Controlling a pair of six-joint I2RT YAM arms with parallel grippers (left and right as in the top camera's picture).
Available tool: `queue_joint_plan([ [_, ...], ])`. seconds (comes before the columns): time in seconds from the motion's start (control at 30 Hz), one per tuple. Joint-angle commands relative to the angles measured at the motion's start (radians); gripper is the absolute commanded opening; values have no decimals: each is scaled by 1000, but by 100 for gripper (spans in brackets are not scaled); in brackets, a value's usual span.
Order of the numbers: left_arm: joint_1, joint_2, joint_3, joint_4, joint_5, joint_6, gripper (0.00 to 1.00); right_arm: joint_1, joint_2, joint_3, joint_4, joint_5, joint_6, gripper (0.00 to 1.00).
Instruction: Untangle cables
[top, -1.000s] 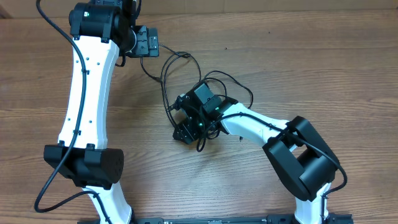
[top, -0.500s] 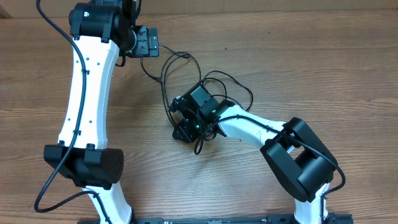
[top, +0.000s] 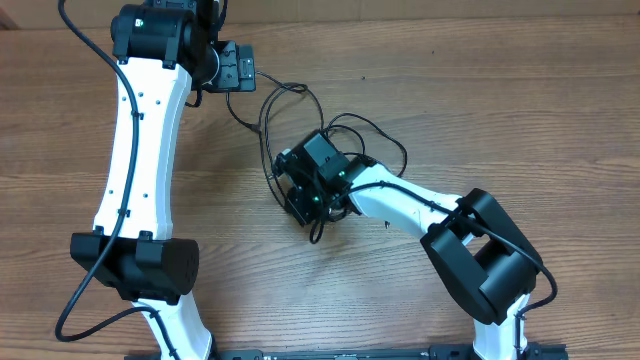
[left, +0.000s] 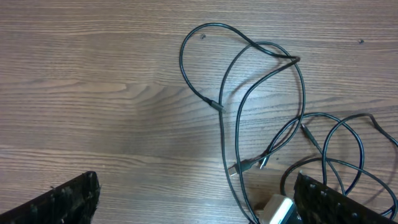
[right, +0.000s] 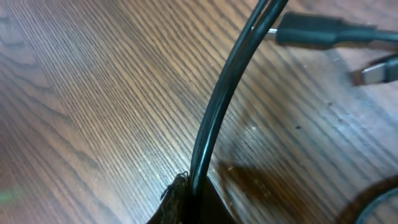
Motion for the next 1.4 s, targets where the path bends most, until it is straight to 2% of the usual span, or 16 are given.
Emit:
queue_joint_plan([
  [0.0,-2,6,3,1,11,-6,100,-6,-49,89,-48,77,0,4],
  [0.23,-2,6,3,0,11,-6,100,-15,-193,222,-257,363,0,4],
  [0.4,-2,6,3,0,11,-6,100,-69,-315,233,-295,520,21,4],
  [0.63,-2,6,3,1,11,-6,100,-218,-492,236,-288,547,110,4],
  [0.77,-2,6,3,1,11,-6,100,-268,-602,236,-235,502,116,4],
  [1.03,-2,6,3,0,11,-6,99,-270,-813,236,-40,501,115,4],
  [1.37,-2,6,3,0,11,-6,100,-270,-941,236,199,506,96,4],
])
